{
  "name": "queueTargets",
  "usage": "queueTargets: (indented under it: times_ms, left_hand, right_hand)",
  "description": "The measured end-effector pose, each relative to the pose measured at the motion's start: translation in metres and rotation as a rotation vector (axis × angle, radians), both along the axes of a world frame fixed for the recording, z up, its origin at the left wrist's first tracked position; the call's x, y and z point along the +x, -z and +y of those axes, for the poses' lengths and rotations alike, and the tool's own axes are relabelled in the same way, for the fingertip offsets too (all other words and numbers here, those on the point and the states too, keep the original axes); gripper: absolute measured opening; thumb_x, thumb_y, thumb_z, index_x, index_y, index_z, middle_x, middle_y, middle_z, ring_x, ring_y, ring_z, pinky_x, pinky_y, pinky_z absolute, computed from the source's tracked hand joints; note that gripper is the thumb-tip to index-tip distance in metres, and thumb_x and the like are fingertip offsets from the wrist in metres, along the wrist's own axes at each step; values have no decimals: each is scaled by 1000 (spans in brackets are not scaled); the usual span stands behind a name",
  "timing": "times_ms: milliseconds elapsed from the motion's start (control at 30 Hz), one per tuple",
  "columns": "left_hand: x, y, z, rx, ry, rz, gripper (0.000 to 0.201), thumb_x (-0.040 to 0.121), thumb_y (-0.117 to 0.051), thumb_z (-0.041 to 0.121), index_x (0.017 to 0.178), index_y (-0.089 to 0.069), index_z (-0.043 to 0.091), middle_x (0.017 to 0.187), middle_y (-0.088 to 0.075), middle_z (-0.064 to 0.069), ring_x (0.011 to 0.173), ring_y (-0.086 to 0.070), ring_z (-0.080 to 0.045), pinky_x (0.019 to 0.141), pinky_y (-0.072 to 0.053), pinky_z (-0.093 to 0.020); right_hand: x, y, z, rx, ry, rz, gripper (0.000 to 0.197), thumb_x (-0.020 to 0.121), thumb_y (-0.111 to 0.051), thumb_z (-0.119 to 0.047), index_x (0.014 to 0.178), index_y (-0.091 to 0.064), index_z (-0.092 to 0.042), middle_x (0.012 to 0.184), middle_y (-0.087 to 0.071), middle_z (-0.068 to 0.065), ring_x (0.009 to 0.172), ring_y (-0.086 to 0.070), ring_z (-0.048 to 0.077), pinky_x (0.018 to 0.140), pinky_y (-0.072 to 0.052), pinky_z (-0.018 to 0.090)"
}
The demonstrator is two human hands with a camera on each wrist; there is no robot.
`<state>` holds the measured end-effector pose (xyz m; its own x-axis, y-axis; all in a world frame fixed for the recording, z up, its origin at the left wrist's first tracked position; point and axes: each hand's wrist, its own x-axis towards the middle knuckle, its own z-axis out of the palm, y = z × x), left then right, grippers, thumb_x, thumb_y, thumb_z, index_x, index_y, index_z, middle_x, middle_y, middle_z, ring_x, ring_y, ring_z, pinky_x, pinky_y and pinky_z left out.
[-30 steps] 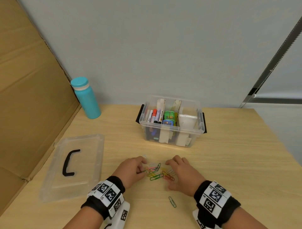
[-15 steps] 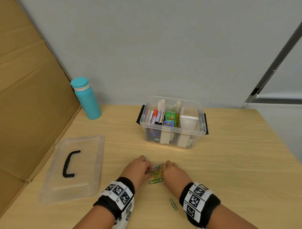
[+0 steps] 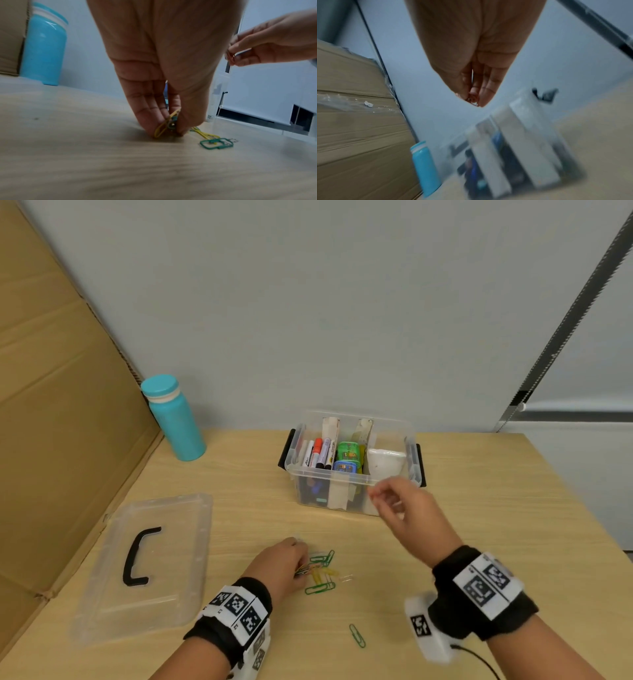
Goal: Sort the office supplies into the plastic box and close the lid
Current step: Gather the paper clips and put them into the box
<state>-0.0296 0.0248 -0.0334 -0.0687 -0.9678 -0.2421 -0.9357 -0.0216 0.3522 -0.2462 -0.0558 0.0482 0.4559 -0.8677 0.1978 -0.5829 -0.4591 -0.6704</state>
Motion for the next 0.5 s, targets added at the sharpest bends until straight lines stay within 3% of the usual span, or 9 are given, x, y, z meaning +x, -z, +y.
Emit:
queueTargets:
  times_ms: [100, 167, 300, 367, 433, 500]
  left_hand:
    - [5, 2, 3, -16, -25, 24, 21, 88, -56, 28, 105, -57, 15, 92, -50, 6, 81, -47, -12, 76, -42, -24]
    - [8, 2, 5, -14, -56, 50, 22, 89, -56, 32, 103, -57, 15, 89, -53, 5, 79, -48, -12, 75, -42, -24]
    - [11, 1, 11, -26, -95, 104, 19, 88, -57, 41, 90, -53, 22, 77, -50, 10, 71, -47, -8, 70, -43, -21]
    - [12, -3, 14, -46, -114, 141, 23, 87, -58, 44, 89, -55, 22, 72, -49, 13, 66, -46, -5, 66, -42, -18]
    - [13, -8, 16, -78, -133, 197, 22, 86, -60, 44, 88, -57, 23, 73, -52, 12, 65, -47, -3, 65, -43, -17]
    - [11, -19, 17, -120, -141, 241, 15, 85, -62, 38, 87, -57, 24, 77, -56, 12, 68, -50, -3, 67, -45, -18]
  right_hand:
    - [-8, -18, -31, -272, 129, -35, 9, 92, -57, -18, 98, -63, -14, 90, -58, -5, 77, -57, 8, 71, -47, 17]
    - [-7, -15, -55, -315, 184, 81, 12, 93, -55, -18, 99, -64, -13, 91, -58, -1, 77, -55, 13, 70, -44, 21]
    - [12, -8, -91, -107, 129, 565, 21, 97, -49, -20, 93, -68, -11, 94, -66, 6, 83, -62, 21, 70, -45, 26]
    - [22, -12, -99, -22, 58, 704, 26, 96, -47, -11, 107, -69, -15, 107, -68, 6, 95, -64, 23, 80, -51, 29]
    - [23, -15, -97, -27, 52, 677, 30, 95, -45, -8, 112, -68, -17, 112, -67, 5, 97, -64, 22, 84, -53, 32]
    - [13, -13, -85, -140, 134, 524, 28, 97, -43, -13, 110, -68, -16, 108, -68, 4, 95, -63, 22, 80, -53, 34]
